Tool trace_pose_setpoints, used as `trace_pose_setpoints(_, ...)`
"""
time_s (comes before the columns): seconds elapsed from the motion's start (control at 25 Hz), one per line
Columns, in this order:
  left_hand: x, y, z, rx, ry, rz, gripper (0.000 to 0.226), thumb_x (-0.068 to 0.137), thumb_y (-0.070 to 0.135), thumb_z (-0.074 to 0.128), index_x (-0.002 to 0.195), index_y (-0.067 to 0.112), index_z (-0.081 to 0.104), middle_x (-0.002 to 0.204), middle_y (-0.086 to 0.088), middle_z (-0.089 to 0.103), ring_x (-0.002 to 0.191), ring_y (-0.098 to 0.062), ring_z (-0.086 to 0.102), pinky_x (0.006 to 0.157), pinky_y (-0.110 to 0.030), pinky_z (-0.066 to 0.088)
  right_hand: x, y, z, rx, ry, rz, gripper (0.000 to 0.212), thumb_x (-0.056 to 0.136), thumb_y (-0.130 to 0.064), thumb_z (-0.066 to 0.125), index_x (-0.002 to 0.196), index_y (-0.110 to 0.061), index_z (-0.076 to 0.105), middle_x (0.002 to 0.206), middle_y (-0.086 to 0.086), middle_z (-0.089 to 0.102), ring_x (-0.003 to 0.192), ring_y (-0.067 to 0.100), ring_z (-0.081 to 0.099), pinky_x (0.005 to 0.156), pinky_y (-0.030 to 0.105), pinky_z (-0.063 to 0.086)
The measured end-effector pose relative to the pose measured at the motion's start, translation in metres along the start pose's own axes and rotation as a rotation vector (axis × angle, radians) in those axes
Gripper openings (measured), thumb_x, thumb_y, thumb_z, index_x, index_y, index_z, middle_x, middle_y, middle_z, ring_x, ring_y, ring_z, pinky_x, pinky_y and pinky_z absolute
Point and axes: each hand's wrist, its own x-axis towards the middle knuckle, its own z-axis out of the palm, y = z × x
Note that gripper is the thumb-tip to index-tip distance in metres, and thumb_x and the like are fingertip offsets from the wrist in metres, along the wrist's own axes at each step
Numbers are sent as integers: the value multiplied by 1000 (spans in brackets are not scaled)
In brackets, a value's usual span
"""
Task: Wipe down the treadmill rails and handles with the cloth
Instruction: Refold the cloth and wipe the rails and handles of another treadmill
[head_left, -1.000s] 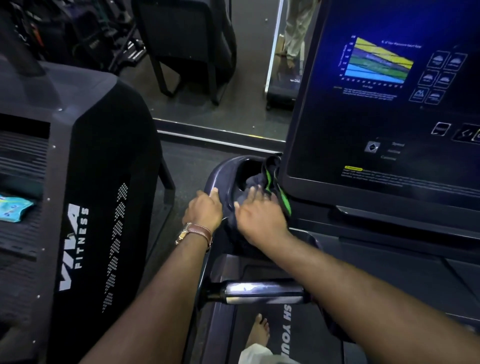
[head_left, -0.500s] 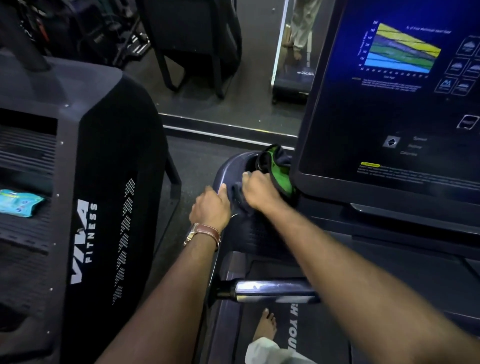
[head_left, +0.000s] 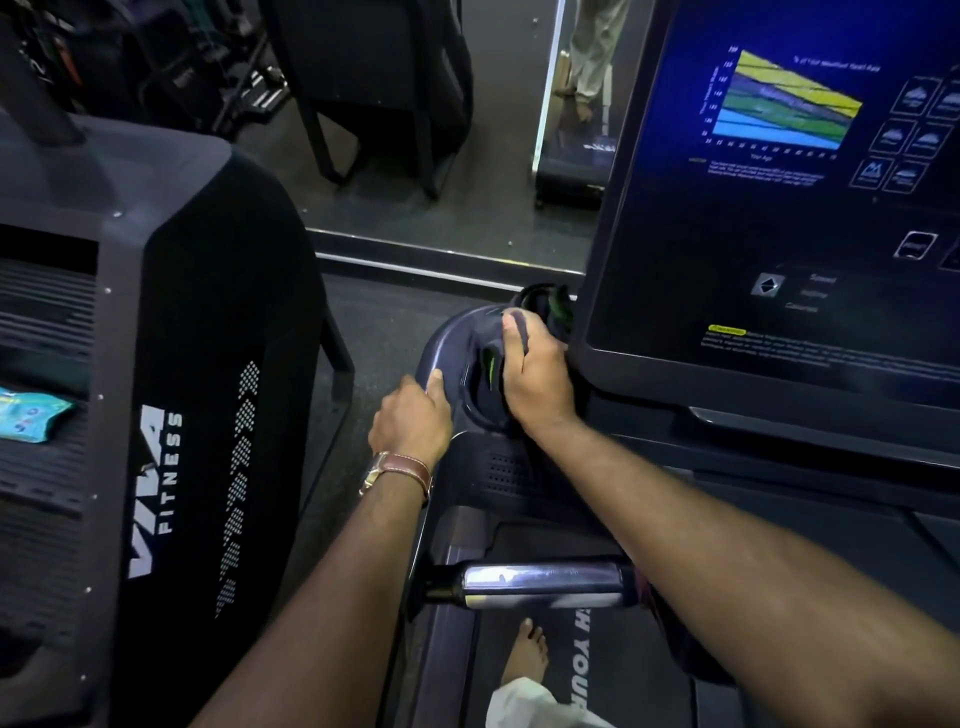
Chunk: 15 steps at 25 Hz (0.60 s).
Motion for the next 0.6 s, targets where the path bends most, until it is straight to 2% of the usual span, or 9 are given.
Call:
trace_pose_setpoints(0.04,0,0,0,4,-2,-5,52,99,50,29,119,9,55,121,-20,61,108,-43,57,84,-44,44,0,-3,8,30,-49,-79,27,101,-22,53,120,-7,66,116,10,70,110,17,62,94,16,40)
trace_pose_setpoints(0.08,-1,-1,-1,13,-3,-13,49,99,48,31,118,9,55,122,-20,60,108,-43,56,85,-44,44,3,-5,18,-45,-225,-155,37,102,-24,52,135,-9,58,142,9,55,135,18,47,108,22,32)
trace_pose_setpoints(0.16,-2,-3,-3,22,-10,-23,47,99,46,32,118,10,55,122,-21,59,109,-43,56,85,-43,44,21,-2,33,-392,-459,-228,49,103,-38,43,148,-18,43,164,1,19,153,18,8,119,42,15)
trace_pose_setpoints(0.24,-4,-4,-4,-10,-25,-13,54,98,53,28,118,11,56,121,-20,60,109,-43,56,86,-44,44,42,-14,27,-646,-356,12,56,105,-43,31,150,-10,38,164,13,14,153,28,0,121,51,9)
trace_pose_setpoints(0.32,-5,-6,-3,-23,-13,-12,59,97,58,25,117,13,57,119,-18,61,108,-42,56,86,-45,45,40,-33,13,-853,-383,188,57,108,-35,25,146,6,33,156,35,17,147,49,5,120,60,6)
trace_pose_setpoints(0.36,-5,-7,-2,-12,-5,-8,59,97,59,25,117,13,57,119,-18,61,107,-41,57,86,-45,45,28,-32,12,-945,-401,202,55,108,-30,27,146,9,30,153,40,16,142,56,7,117,63,5)
trace_pose_setpoints(0.4,-5,-6,-3,0,-3,-10,59,97,58,25,118,12,57,119,-18,61,108,-41,57,86,-45,45,17,-20,15,-1014,-381,74,57,107,-29,30,147,11,26,154,40,12,141,58,5,115,64,1)
trace_pose_setpoints(0.52,-3,-2,-3,24,-10,-18,60,98,56,25,118,9,57,120,-20,60,108,-42,57,85,-45,45,16,-6,21,-832,-256,140,69,104,-35,35,154,5,9,160,31,-6,148,48,-7,116,57,-13)
trace_pose_setpoints(0.6,-2,-2,-3,26,-3,-14,61,98,57,25,117,9,57,118,-20,61,106,-42,57,85,-46,45,18,-15,25,-869,-314,137,63,99,-26,44,146,13,27,150,46,10,138,65,9,111,74,7)
